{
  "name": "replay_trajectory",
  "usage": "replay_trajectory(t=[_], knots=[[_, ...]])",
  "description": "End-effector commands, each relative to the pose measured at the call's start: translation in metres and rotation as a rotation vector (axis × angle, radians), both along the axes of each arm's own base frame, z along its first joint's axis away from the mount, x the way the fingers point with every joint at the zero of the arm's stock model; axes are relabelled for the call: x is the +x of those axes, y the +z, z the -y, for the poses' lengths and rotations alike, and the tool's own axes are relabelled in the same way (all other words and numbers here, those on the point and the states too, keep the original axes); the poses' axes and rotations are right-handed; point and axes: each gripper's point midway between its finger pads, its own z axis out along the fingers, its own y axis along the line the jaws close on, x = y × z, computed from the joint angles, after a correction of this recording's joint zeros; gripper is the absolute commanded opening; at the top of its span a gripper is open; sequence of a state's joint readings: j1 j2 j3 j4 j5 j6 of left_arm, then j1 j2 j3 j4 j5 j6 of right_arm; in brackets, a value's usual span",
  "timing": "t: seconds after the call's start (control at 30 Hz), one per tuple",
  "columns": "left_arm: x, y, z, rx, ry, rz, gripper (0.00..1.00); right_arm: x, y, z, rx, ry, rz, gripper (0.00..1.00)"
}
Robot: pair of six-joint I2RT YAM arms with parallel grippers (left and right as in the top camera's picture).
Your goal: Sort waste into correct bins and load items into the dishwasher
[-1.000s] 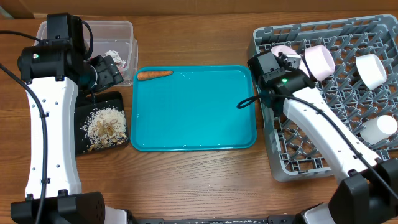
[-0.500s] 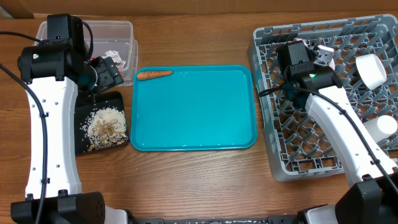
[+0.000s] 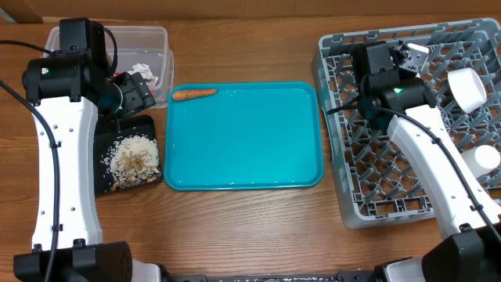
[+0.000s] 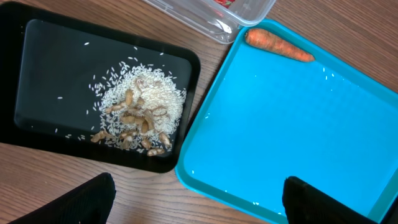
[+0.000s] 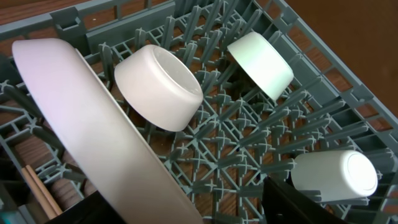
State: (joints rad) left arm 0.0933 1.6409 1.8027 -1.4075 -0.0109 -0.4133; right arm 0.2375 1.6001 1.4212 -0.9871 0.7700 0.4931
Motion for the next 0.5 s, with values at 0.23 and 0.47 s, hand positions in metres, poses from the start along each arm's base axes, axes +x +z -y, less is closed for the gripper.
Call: replay_trajectory(t=[0.23, 0.47], knots=[[0.000, 0.007, 0.003, -0.012, -0.001, 0.018, 0.88, -0.017, 0.103, -0.021, 0.231, 0.159, 0.260, 0.79], [0.001, -0.002, 0.004, -0.015, -0.005, -0.015, 0.88, -0.053, 0.095, 0.013, 0.377, 0.128, 0.184, 0.85]])
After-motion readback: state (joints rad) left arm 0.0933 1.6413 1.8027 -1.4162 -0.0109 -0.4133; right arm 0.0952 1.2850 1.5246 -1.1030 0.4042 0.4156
